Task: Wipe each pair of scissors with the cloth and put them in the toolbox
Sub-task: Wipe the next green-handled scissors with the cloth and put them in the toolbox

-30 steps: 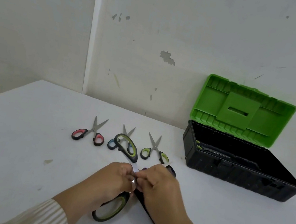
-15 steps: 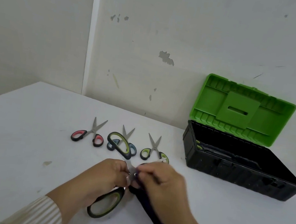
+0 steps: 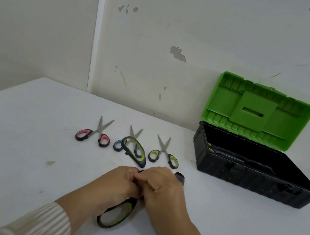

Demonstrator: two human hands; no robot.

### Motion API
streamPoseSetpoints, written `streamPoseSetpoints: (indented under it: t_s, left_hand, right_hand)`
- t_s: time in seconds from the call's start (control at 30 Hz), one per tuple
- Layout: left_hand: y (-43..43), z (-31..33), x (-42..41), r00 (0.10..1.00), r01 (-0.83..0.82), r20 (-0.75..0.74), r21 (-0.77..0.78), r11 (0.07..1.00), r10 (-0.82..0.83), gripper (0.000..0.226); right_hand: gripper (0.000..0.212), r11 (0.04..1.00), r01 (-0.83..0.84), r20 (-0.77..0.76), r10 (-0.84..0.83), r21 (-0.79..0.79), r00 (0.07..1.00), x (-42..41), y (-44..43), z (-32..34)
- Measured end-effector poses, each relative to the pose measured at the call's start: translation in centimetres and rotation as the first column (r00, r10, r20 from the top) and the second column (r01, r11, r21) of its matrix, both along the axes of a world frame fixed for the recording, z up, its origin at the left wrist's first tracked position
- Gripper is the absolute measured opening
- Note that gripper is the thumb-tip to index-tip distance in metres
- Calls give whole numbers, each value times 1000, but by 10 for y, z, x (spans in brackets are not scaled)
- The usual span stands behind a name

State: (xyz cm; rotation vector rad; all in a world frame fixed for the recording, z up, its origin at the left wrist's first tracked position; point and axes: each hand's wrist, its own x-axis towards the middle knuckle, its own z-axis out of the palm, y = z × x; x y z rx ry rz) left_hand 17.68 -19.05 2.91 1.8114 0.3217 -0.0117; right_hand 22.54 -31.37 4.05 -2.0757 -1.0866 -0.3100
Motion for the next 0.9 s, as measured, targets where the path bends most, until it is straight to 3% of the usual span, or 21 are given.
streamPoseSetpoints:
  t_s: [0.07,0.17,0.3,0.47,0.6,0.7,0.77,0.83,0.9]
  left_hand:
    - [1,3,-3,1000,10,20,-56,998,-9,28]
    - [0,7,-8,998,51,38,-117,992,-47,12]
    - [3,7,-9,999,3,54,-101,995,2,30]
    - [4,13,-12,995,74,74,-136,988,-64,38]
    - [5,14,-13,992,100,100,-185,978,-83,44]
    - [8,15,-14,990,115,94,-156,981,-101,21]
    - [8,17,-14,992,84,102,-125,989,-72,25]
    - [6,20,-14,977,-33,211,30,999,26,25]
    - [4,23,-16,902,-275,414,321,906,127,28]
  right_hand:
    - [18,999,-16,16,16,-35,1000,2,-2,4]
    - [11,994,90,151,-80,-59,985,15,-8,7]
    - [17,994,-47,-51,42,-95,998,-4,-7,4]
    - [15,961,272,-69,-269,46,961,27,-22,9]
    - [19,994,110,59,-109,-15,992,3,-12,1]
    - [21,968,245,-139,-236,49,962,21,-16,7]
    - [33,893,400,-305,-330,207,893,33,-31,16]
    - [37,838,437,-437,-276,326,856,36,-43,23]
    - [33,852,375,-553,-126,365,824,32,-46,27]
